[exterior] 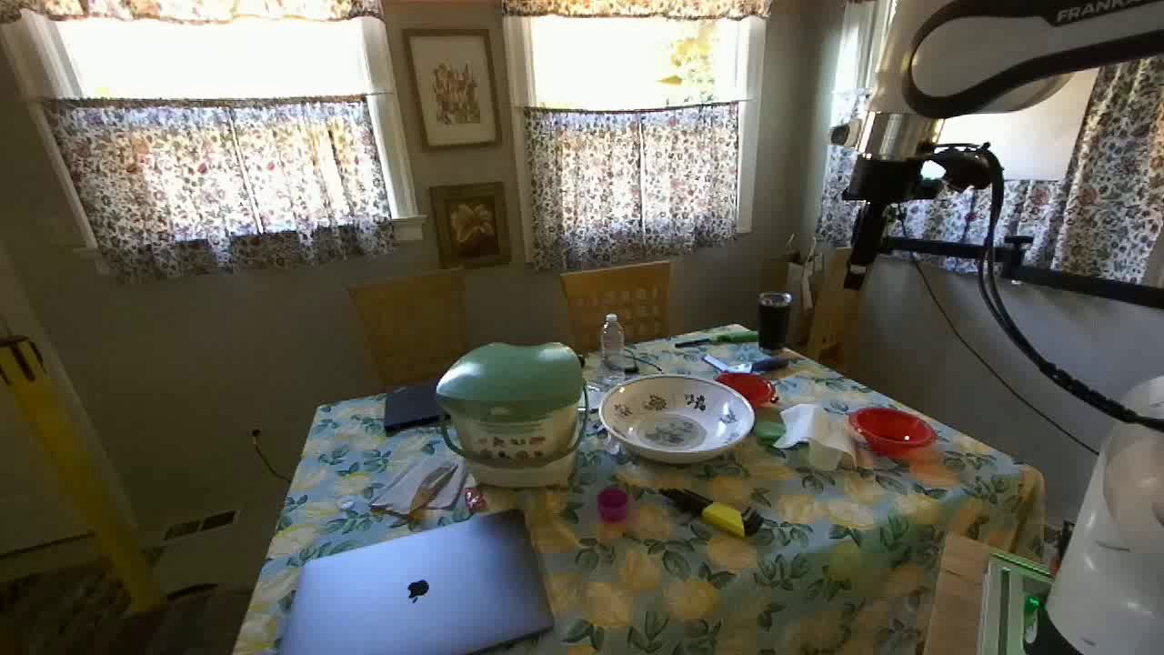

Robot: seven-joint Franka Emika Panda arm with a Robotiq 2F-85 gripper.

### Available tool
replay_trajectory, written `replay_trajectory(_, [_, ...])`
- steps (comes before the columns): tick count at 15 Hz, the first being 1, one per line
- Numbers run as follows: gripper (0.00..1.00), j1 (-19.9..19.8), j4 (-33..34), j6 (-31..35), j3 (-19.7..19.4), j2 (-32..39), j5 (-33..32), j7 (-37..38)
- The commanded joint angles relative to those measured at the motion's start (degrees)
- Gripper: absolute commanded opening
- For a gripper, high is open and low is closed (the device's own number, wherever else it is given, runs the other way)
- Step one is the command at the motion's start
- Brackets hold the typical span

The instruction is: Stack the orange bowls

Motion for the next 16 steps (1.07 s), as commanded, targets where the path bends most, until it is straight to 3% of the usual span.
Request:
replay_trajectory(1, [1.00,0.34,0.18,-0.21,-0.19,-0.02,-0.15,0.18])
replay_trajectory(5, [1.00,0.34,0.18,-0.21,-0.19,-0.02,-0.15,0.18])
replay_trajectory(8, [1.00,-1.80,-1.23,3.18,-0.97,0.90,-0.46,4.54])
replay_trajectory(13, [1.00,-8.89,-7.57,12.17,-4.90,2.42,-1.77,10.58])
replay_trajectory(16, [1.00,-14.39,-13.37,21.62,-7.77,4.87,-3.81,11.25])
